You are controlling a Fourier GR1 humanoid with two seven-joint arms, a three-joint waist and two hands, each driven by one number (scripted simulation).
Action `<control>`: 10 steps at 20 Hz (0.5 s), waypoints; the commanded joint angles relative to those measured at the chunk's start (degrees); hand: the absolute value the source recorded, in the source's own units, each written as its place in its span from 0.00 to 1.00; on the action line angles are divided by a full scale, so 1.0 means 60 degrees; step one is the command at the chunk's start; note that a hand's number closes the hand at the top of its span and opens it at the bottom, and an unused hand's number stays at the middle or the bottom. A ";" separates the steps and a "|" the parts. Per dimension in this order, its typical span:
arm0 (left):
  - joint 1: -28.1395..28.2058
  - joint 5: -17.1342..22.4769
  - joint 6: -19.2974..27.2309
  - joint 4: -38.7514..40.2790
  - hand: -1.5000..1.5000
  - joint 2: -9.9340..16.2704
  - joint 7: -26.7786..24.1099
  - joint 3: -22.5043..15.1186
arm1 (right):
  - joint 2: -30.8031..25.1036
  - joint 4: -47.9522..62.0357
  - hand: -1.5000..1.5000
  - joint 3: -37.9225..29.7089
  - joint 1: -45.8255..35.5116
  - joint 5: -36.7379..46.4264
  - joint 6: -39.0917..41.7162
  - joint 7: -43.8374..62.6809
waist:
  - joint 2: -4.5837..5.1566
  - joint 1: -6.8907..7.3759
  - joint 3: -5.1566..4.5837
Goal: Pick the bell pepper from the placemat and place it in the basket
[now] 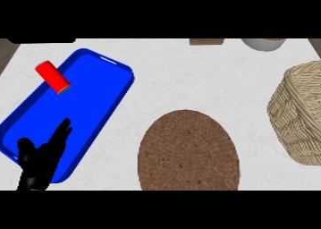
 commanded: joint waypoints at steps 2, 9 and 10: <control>-0.0163 -0.0046 -0.0088 0.1333 0.50 -0.0095 0.0357 0.0018 | 0.0479 0.1697 1.00 -0.0230 -0.0478 -0.0626 -0.0041 -0.0444 | 0.0152 0.0143 -0.0113; 0.0137 -0.0115 -0.0147 0.1182 0.50 -0.0248 0.0151 -0.0010 | 0.0434 0.3371 1.00 -0.0857 0.0071 -0.0431 0.0872 -0.2533 | 0.0124 0.0148 -0.0107; 0.0231 -0.0117 -0.0179 0.1010 0.50 -0.0250 0.0391 -0.0132 | 0.0933 0.3384 1.00 -0.0731 0.0555 -0.0119 0.0768 -0.3095 | 0.0125 0.0128 -0.0099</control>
